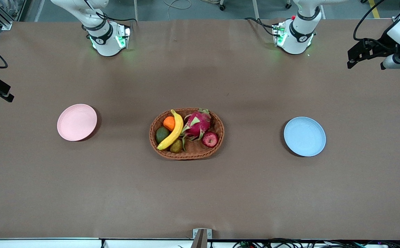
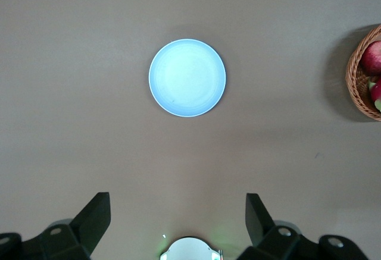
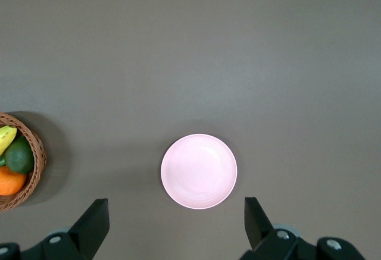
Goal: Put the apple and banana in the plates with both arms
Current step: 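Reach both grippers down into the wicker fruit basket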
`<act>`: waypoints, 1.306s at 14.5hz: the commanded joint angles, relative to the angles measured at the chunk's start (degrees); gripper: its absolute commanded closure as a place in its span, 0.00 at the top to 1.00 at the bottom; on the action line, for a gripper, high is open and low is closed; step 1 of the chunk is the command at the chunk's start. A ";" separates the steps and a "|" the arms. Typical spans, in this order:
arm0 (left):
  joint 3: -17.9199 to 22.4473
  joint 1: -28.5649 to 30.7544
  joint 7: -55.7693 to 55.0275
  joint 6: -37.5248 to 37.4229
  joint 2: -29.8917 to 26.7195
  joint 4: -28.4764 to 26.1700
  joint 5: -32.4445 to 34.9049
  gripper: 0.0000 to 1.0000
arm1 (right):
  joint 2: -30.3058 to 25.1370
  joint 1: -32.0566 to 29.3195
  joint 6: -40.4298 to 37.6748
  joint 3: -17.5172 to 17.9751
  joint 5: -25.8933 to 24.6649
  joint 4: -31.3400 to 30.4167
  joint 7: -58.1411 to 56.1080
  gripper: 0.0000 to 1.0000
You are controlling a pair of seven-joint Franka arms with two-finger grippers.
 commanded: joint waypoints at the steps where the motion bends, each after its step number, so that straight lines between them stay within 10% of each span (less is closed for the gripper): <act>1: -0.05 0.26 1.29 -1.26 0.10 1.18 -0.22 1.00 | -2.23 0.06 0.87 0.11 -0.50 -2.59 -1.10 1.00; 12: -4.97 -3.25 -3.60 6.55 11.94 4.25 0.04 1.00 | 1.45 3.83 0.34 0.20 -0.50 -2.41 -2.08 1.00; 19: -5.68 -13.00 -20.82 18.49 25.21 4.43 -0.66 1.00 | 16.20 18.13 10.51 0.11 7.32 -1.89 14.15 1.00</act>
